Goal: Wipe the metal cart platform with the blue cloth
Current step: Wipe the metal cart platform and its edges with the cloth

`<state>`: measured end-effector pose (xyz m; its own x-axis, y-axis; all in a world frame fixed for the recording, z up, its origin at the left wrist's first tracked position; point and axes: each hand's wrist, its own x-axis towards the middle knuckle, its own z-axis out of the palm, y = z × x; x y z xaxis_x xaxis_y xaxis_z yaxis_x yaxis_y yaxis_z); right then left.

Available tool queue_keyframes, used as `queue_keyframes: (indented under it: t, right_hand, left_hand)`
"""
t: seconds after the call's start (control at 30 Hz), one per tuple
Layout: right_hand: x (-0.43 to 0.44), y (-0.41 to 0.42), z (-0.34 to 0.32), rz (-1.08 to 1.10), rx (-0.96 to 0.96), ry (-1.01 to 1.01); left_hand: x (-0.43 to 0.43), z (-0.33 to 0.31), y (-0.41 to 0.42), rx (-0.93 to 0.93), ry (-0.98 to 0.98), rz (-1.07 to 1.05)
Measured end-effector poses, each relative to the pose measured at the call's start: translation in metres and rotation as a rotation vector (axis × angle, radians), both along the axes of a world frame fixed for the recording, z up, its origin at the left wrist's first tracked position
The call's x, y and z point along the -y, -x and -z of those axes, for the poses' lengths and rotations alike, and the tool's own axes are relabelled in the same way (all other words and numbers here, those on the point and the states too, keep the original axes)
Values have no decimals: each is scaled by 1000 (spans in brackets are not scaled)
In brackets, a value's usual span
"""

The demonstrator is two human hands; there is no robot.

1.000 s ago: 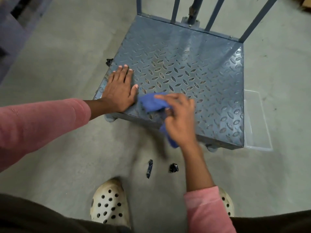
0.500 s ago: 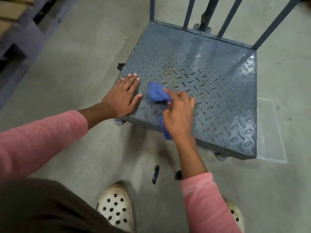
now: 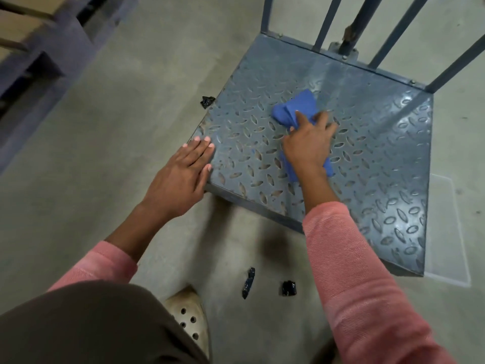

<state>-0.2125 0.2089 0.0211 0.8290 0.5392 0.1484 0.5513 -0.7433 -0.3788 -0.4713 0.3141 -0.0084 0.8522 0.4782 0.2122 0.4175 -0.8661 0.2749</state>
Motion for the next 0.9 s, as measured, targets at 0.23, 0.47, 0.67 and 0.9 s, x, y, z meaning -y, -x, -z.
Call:
queue_keyframes:
  t: [0.23,0.47,0.67,0.9]
  right_hand:
    - [8,-35,1,206,5,-14]
    - [-64,49,2,-91,47,98]
    - [-68,42,-25,-223,12,-75]
    - [-32,10,2,222,6,141]
  left_hand:
    - [8,9,22,138,-118,-28]
    - [21,30,21,308,-89,-123]
    - [16,25,25,295,-133,-98]
    - [32,24,23,268,-167,-228]
